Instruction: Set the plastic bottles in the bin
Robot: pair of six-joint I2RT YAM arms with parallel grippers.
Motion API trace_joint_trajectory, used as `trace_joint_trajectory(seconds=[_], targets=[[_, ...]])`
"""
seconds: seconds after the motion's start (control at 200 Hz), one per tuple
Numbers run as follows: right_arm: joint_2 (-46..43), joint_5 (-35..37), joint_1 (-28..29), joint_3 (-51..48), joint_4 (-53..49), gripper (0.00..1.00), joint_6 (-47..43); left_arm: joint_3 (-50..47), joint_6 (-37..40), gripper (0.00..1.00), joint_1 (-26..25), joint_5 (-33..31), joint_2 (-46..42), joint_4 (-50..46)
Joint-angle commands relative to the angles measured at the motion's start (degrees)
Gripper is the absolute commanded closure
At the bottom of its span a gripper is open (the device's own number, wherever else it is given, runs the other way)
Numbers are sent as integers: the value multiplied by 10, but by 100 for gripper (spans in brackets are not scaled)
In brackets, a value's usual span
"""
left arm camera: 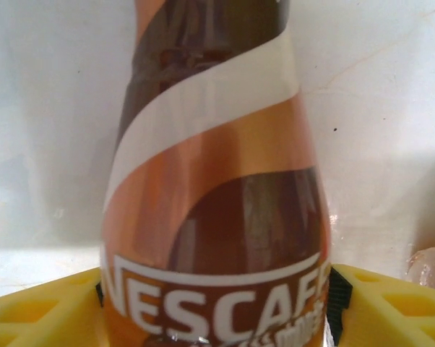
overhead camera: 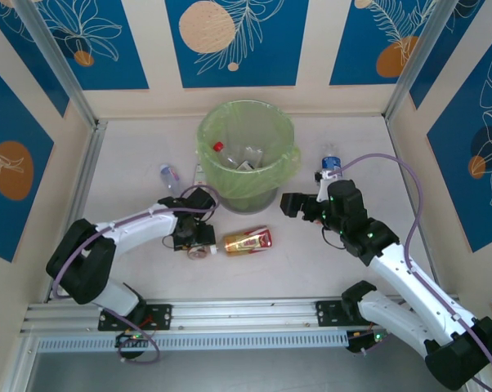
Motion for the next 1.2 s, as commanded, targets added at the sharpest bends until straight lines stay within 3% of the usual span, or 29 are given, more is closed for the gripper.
trace_joint_trajectory(seconds=[0.0, 0.105, 0.395, 0.57, 1.195], targets=[[-3, -51, -1, 18, -22, 0, -46, -1, 2, 29, -7, 0, 12, 15], [3, -99, 0, 11, -34, 0, -69, -9, 1, 30, -7, 0, 20, 26], [16, -124, 7, -2, -57, 0, -71, -11, 15, 42, -6, -7, 18, 30], [34, -179, 7, -5, -35, 1, -77, -16, 17, 43, -6, -3, 8, 38], [79, -199, 10, 12, 1, 1, -78, -11, 26, 41, -1, -19, -88, 20]])
